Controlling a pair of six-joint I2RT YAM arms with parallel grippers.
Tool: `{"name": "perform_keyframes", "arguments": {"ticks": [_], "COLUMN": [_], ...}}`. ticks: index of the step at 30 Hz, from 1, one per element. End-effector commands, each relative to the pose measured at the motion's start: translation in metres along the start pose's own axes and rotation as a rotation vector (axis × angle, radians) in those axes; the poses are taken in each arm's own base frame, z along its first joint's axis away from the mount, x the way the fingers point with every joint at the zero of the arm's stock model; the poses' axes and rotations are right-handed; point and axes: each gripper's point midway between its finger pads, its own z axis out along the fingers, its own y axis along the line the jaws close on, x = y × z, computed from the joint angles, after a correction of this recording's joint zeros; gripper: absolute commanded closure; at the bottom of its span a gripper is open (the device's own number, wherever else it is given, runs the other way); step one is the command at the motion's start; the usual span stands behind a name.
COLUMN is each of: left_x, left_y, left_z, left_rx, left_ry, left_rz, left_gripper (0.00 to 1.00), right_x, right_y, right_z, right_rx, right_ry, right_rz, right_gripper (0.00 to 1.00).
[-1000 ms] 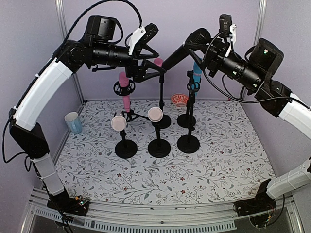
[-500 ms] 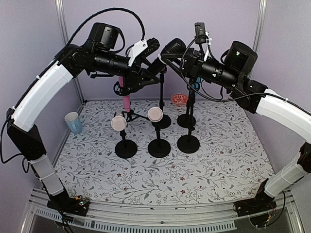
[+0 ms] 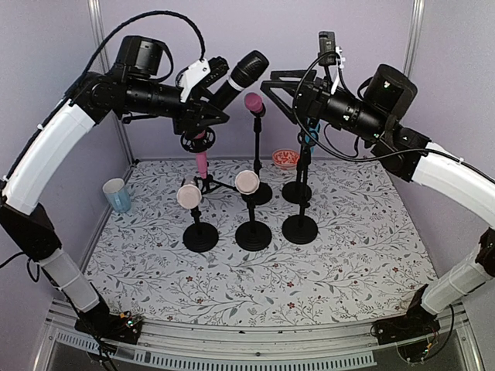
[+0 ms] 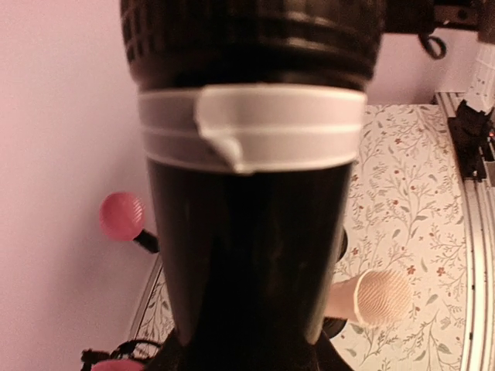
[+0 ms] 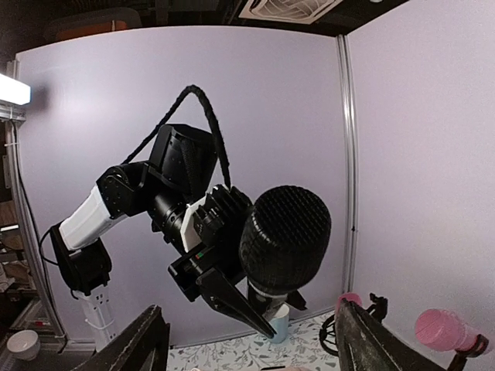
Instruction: Remove the microphone from the stand
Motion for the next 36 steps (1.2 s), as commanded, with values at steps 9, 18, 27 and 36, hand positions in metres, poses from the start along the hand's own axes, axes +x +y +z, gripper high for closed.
{"name": "perform_keyframes", "arguments": {"ticks": [9,18,27,36], "left_x": [0.15,0.283,0.38,0.444], "left_y": [0.063,0.021,0.004,0.011], "left_z": [-0.126,-0.13,-0.104,-0.064], "left_rx": [-0.374,-0.399,-0.432,-0.459], "left_ry": [0.259,0.473,0.662,0.812], "left_rz": [-0.121,-0.379,-0.454,-0.477], "left_gripper": [1.0,1.0,1.0,1.0], "right_x": [-0.049,-0.023,0.033,0.121], "right_y": [-0.018,-0.05,-0.074,-0.092], "right_z": [-0.062,-0.104,-0.159,-0.189], "right_rx": [0.285,0.483,0.622,0.693], "right_ry": [-0.078,-0.008,0.085,0.238], "right_rz": [-0.2,-0.139,0.03,0.267], "right_gripper": [0.12,0.12,0.15,0.18]}}
